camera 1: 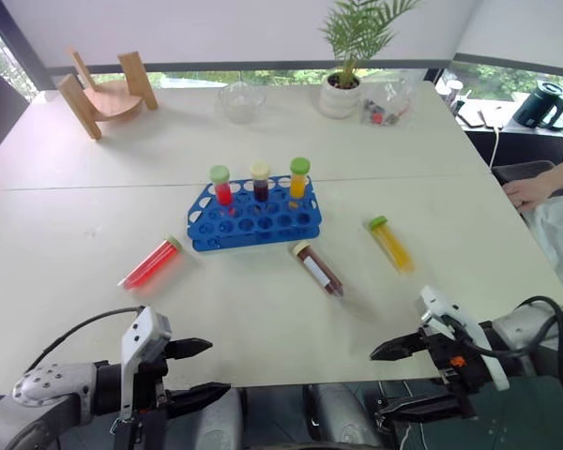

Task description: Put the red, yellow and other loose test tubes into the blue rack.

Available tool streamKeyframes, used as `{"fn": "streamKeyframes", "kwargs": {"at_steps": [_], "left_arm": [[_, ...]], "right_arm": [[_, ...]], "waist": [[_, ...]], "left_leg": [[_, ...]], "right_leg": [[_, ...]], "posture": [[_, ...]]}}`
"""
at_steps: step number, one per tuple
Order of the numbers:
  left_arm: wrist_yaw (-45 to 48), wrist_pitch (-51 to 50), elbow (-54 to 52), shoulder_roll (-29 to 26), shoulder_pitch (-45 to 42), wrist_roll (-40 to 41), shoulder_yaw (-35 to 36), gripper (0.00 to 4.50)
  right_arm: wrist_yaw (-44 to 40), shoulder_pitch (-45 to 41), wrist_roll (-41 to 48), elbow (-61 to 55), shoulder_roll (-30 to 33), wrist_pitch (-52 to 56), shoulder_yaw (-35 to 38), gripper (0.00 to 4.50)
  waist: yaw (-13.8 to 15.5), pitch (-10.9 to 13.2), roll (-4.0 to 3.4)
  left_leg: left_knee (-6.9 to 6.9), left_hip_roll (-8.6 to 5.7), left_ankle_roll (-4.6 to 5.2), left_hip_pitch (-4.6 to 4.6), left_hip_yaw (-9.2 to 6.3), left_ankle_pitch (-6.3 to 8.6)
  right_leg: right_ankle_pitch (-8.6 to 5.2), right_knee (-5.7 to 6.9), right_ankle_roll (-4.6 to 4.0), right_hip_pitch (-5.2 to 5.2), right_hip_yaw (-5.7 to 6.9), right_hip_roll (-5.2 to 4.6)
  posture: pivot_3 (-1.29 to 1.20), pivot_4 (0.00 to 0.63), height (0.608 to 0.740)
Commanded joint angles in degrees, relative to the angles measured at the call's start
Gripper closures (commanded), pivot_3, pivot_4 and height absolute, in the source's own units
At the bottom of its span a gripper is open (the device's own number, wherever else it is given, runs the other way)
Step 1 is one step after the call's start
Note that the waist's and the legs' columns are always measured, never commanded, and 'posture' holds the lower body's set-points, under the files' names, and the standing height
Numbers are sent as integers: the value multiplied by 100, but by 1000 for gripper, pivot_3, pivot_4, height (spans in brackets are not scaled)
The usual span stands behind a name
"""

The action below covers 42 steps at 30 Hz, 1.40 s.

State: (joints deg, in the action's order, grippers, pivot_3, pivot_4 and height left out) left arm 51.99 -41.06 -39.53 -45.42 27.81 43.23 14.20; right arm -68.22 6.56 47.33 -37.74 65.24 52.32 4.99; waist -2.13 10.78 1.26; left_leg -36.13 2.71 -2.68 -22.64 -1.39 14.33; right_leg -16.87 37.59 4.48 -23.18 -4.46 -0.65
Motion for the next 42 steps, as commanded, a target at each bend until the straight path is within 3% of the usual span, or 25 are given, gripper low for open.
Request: {"fn": "streamKeyframes", "kwargs": {"at_steps": [1,13,22,25,28,32,36,42], "left_arm": [[-117,4,-178,12,-1,47,-11,36],[-498,-50,-124,-1,-267,-141,-332,36],[-173,-3,350,-193,-338,4,71,36],[-64,-186,748,-494,-1016,185,306,36],[397,-209,931,-1026,-1651,243,411,36],[776,-270,1357,-1494,-3169,568,440,36],[1046,63,1224,-1874,-4111,184,71,36],[937,443,1125,-1539,-4598,-254,-587,36]], "right_arm": [[56,-128,211,-193,-38,66,-16,0],[355,-647,475,-108,-151,327,-175,0],[923,-1197,695,-189,-219,737,-86,0],[965,-2188,1272,59,117,1407,44,0],[668,-3587,1293,934,420,1806,-119,0],[281,-5323,-383,2579,481,915,-1155,0],[-343,-6082,-2567,3646,830,96,-2836,0],[-459,-7115,-3259,4998,-280,1677,-3869,0]], "waist": [[0,0,0],[6,-1,1],[-24,-1,0],[-12,5,-8],[-17,12,-14],[-12,14,-8],[-27,13,-8],[-104,25,-36]], "left_leg": [[0,0,0,0,0,0],[-3,0,0,1,0,0],[-3,1,1,4,0,0],[-6,1,1,5,0,-1],[-16,1,0,1,3,-2],[-9,0,-1,-9,13,-2],[-4,2,2,-60,16,-1],[-2,2,3,-122,35,-2]], "right_leg": [[0,0,0,0,0,0],[1,0,0,3,-1,0],[2,1,-1,3,-1,2],[4,2,-3,4,0,3],[9,5,-10,-3,0,0],[9,-2,-10,-16,1,-7],[17,-7,18,-58,1,-5],[27,37,36,-159,-18,2]], "posture": [[0,150,740],[0,150,740],[0,150,740],[0,150,740],[0,150,740],[0,150,740],[0,150,740],[0,150,740]]}}
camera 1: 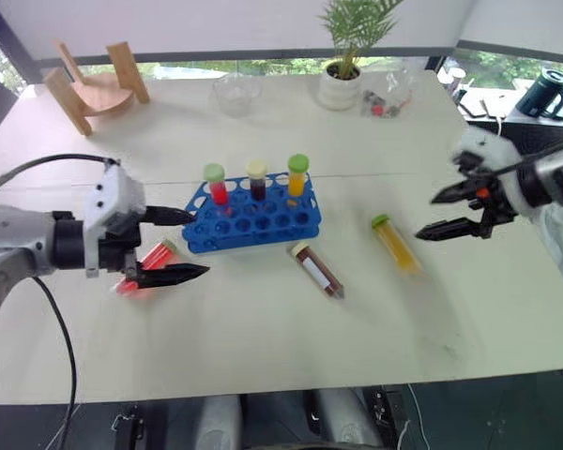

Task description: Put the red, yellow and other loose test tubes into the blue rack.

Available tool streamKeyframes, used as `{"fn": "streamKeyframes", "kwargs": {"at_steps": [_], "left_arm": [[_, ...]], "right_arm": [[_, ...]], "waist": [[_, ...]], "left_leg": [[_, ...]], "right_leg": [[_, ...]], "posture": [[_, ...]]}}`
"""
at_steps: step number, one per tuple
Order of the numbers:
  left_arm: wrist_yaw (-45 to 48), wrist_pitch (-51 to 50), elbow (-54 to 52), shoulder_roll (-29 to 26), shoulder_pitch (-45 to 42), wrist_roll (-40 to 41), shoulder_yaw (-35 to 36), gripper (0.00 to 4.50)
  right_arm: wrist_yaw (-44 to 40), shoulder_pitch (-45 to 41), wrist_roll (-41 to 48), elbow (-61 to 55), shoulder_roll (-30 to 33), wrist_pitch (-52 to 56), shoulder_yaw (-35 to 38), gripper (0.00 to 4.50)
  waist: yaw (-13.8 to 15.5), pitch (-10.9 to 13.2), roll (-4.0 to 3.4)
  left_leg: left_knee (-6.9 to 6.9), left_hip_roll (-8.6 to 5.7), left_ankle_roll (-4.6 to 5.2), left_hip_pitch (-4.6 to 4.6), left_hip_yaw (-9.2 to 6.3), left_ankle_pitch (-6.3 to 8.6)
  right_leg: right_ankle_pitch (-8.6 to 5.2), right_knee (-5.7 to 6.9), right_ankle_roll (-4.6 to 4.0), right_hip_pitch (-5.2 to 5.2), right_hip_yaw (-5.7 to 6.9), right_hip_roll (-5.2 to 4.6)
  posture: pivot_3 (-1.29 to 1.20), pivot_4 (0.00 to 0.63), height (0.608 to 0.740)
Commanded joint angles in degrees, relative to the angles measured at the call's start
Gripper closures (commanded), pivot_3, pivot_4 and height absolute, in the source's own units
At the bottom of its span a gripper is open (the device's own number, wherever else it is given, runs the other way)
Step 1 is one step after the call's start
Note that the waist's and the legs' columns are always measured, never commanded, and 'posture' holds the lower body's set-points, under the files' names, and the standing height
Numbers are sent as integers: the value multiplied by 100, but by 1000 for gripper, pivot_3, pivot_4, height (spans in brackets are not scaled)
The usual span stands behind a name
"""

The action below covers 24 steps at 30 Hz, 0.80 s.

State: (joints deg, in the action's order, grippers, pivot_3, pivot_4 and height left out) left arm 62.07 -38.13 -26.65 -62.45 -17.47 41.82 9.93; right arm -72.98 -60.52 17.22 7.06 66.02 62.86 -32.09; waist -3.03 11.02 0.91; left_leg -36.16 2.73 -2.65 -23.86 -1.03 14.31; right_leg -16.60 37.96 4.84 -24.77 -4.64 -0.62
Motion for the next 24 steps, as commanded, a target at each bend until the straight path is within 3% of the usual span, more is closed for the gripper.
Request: {"fn": "streamKeyframes", "kwargs": {"at_steps": [1,7,14,17,22,24], "left_arm": [[-111,141,-205,247,-82,-120,-223,36],[-411,128,-343,669,51,-328,-486,36],[-699,106,-531,834,286,-522,-599,36],[-797,68,-605,862,326,-540,-602,0],[-948,18,-697,869,453,-573,-572,0],[-936,11,-687,825,537,-581,-521,0]], "right_arm": [[37,-486,-291,752,-537,798,-228,0],[191,-1169,-676,2427,-1664,1065,-463,0],[95,-1204,-1315,3259,-2363,430,-937,0],[158,-1056,-1622,3562,-2525,87,-1075,853],[88,-817,-1957,3604,-2670,-196,-1056,3467],[-58,-685,-1960,3252,-2580,-181,-989,3654]], "waist": [[-23,1,-1],[-16,3,-4],[21,4,-6],[55,3,-4],[52,-4,5],[52,-5,6]], "left_leg": [[-1,1,2,1,0,1],[-31,0,8,0,-8,2],[-80,0,28,0,-15,14],[-87,0,28,-1,-15,14],[-95,0,28,5,-18,14],[-94,0,28,16,-20,14]], "right_leg": [[-3,10,-5,-4,0,3],[-3,47,-6,-4,4,5],[3,54,5,21,10,4],[5,59,7,21,10,4],[7,60,10,34,12,3],[7,60,10,44,13,4]], "posture": [[0,150,740],[0,150,740],[0,150,740],[0,150,740],[0,150,740],[0,150,740]]}}
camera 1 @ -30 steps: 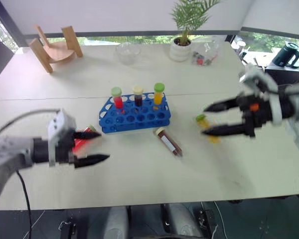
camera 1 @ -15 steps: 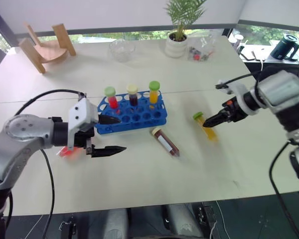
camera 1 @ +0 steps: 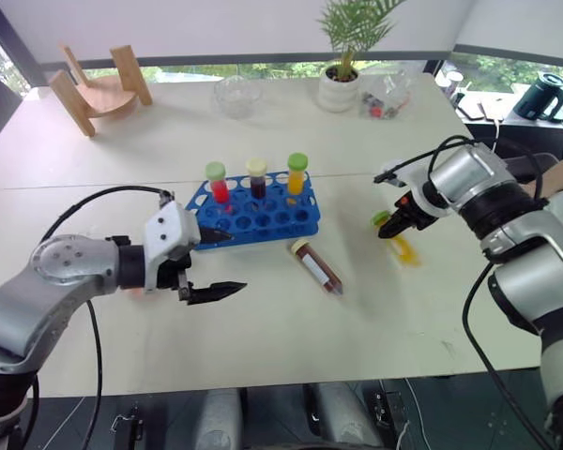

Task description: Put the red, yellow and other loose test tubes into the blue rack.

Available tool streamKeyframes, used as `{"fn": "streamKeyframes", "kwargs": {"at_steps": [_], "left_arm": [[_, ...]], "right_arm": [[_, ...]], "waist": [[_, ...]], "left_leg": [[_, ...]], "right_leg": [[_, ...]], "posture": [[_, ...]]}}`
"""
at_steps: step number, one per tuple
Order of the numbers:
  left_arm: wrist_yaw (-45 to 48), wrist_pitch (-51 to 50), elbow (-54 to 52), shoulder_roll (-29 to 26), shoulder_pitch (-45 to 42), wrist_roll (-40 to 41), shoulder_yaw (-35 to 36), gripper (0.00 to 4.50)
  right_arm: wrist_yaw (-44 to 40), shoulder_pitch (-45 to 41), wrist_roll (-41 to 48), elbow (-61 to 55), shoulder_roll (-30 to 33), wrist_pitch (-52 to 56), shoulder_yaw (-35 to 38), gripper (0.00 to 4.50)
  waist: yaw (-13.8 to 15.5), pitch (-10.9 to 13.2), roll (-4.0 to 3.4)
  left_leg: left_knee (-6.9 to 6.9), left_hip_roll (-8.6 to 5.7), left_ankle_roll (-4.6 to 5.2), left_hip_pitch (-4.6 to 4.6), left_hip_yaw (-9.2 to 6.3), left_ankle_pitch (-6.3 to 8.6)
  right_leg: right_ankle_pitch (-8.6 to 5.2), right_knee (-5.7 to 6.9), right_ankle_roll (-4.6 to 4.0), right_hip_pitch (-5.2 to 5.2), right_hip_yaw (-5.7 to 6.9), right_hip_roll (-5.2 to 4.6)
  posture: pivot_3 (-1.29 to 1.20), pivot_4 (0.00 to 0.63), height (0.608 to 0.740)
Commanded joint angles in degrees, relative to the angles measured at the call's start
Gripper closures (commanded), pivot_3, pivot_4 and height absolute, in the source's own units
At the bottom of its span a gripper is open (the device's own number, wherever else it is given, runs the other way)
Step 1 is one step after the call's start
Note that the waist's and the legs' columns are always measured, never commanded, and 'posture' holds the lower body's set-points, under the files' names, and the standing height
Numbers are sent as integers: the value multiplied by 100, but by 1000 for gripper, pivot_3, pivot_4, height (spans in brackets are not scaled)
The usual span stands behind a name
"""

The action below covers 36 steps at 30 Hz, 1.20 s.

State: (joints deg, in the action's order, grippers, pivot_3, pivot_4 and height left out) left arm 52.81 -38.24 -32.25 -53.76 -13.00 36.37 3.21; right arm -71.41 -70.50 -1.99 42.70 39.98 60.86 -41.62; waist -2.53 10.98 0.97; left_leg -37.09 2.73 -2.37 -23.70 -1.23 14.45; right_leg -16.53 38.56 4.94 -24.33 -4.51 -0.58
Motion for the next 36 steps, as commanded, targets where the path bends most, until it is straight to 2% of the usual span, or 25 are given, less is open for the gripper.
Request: {"fn": "streamKeyframes", "kwargs": {"at_steps": [1,2,7,9,11,13,16,21,25,36], "left_arm": [[7,30,-95,-78,142,-55,187,0],[27,32,-39,-102,206,-54,254,0],[500,-50,792,-639,321,114,1194,0],[905,-50,1276,-925,105,198,1380,0],[1172,-104,1623,-1080,-179,249,1325,0],[1322,-124,1828,-1150,-410,202,1109,0],[1494,-115,2099,-1179,-741,40,784,0],[1696,-105,2319,-1256,-1180,-183,456,0],[1817,-22,2466,-1251,-1350,-361,332,0],[1725,-103,2265,-1186,-1149,-454,413,0]], "right_arm": [[-273,406,29,-572,78,-46,97,3654],[-272,499,172,-891,109,-89,362,3654],[212,778,1663,-2887,-345,11,3094,3654],[1034,1363,1941,-4250,-856,-616,4043,3654],[1774,1981,2010,-5341,-1426,-1150,4434,3654],[2482,2605,1946,-6007,-2069,-1662,4522,3654],[3534,3310,1416,-6108,-2723,-2579,4306,3654],[4435,3704,1075,-5734,-3258,-3483,4150,3654],[4691,3764,1131,-5392,-3441,-3697,4112,3654],[4571,3955,1299,-5161,-3389,-3672,3793,3654]], "waist": [[2,-2,1],[3,-3,2],[-131,9,-12],[-137,9,-15],[-67,-3,15],[-65,-1,13],[-44,-1,11],[-20,-1,12],[-22,0,11],[-20,0,10]], "left_leg": [[1,0,0,1,-3,0],[1,0,0,3,-5,0],[1,2,2,4,-7,1],[1,2,1,4,-12,0],[0,0,1,12,-24,1],[2,1,1,12,-30,1],[0,-3,-8,11,-25,-4],[0,-4,-39,12,-22,-22],[4,-2,-39,14,-26,-22],[8,-2,-39,14,-26,-22]], "right_leg": [[0,0,0,2,2,1],[0,0,0,3,3,1],[0,26,-3,-11,1,6],[-3,46,-7,-18,2,8],[-11,49,-12,-2,14,7],[-13,51,-13,-1,20,8],[-12,54,-12,0,18,1],[-11,56,-11,-1,16,1],[-11,62,-12,-2,17,5],[-12,63,-13,-4,16,5]], "posture": [[0,150,740],[0,150,740],[0,150,740],[0,150,740],[0,150,740],[0,150,740],[0,150,740],[0,150,740],[0,150,740],[0,150,740]]}}
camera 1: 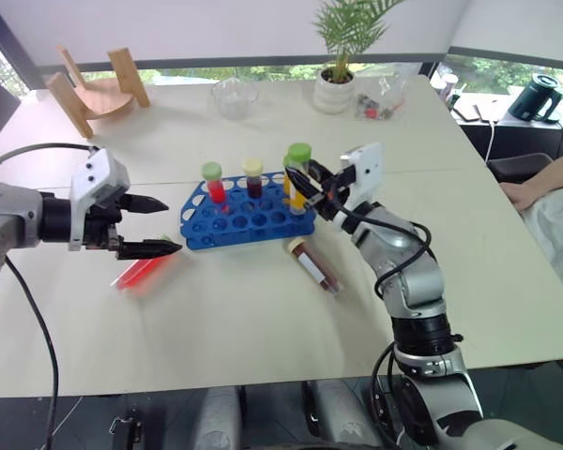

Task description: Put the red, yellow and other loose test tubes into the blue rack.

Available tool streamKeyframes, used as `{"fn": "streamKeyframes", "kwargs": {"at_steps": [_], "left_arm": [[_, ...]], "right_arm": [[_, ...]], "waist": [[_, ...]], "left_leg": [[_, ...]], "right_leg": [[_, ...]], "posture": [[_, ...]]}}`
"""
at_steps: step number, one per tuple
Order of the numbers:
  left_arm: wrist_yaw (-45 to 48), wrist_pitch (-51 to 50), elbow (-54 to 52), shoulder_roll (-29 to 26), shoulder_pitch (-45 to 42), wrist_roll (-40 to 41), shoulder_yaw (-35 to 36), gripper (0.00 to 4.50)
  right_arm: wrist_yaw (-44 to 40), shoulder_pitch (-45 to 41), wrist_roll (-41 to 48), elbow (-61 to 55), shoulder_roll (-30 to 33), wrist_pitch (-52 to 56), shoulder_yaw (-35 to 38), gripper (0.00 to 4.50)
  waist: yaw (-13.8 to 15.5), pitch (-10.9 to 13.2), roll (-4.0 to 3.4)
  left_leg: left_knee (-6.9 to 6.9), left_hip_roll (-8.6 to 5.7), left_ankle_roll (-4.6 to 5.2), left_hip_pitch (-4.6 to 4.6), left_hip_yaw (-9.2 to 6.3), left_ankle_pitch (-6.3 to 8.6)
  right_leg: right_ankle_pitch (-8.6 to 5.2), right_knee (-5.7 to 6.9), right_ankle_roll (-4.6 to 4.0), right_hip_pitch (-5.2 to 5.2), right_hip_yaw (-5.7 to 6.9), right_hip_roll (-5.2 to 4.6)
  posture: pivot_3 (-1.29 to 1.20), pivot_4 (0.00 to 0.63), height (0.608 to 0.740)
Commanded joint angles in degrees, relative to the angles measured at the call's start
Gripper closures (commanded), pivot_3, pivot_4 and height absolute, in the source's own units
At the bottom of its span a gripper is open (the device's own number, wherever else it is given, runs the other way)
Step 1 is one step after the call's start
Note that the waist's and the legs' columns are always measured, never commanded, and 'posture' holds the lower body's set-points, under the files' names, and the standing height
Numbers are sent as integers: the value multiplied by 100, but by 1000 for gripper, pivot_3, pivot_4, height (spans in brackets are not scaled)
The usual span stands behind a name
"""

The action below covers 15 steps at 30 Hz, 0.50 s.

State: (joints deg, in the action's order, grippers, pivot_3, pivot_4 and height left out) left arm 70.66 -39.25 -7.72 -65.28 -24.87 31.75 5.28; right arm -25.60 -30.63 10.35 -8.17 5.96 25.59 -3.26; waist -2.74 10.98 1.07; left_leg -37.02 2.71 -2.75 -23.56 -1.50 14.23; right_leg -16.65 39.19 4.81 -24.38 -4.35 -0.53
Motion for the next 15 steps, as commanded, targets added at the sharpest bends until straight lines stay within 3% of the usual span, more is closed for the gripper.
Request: {"fn": "streamKeyframes", "kwargs": {"at_steps": [1,15], "left_arm": [[-77,-9,-208,-32,65,10,220,0],[-150,31,-276,-10,189,5,234,0]], "right_arm": [[-3,-27,60,-58,18,-154,-53,3654],[-102,-8,-132,534,279,-885,-152,3654]], "waist": [[2,0,0],[3,-1,1]], "left_leg": [[0,0,0,0,0,0],[-1,0,0,0,0,0]], "right_leg": [[0,0,0,0,0,0],[0,0,0,1,0,0]], "posture": [[0,150,740],[0,150,740]]}}
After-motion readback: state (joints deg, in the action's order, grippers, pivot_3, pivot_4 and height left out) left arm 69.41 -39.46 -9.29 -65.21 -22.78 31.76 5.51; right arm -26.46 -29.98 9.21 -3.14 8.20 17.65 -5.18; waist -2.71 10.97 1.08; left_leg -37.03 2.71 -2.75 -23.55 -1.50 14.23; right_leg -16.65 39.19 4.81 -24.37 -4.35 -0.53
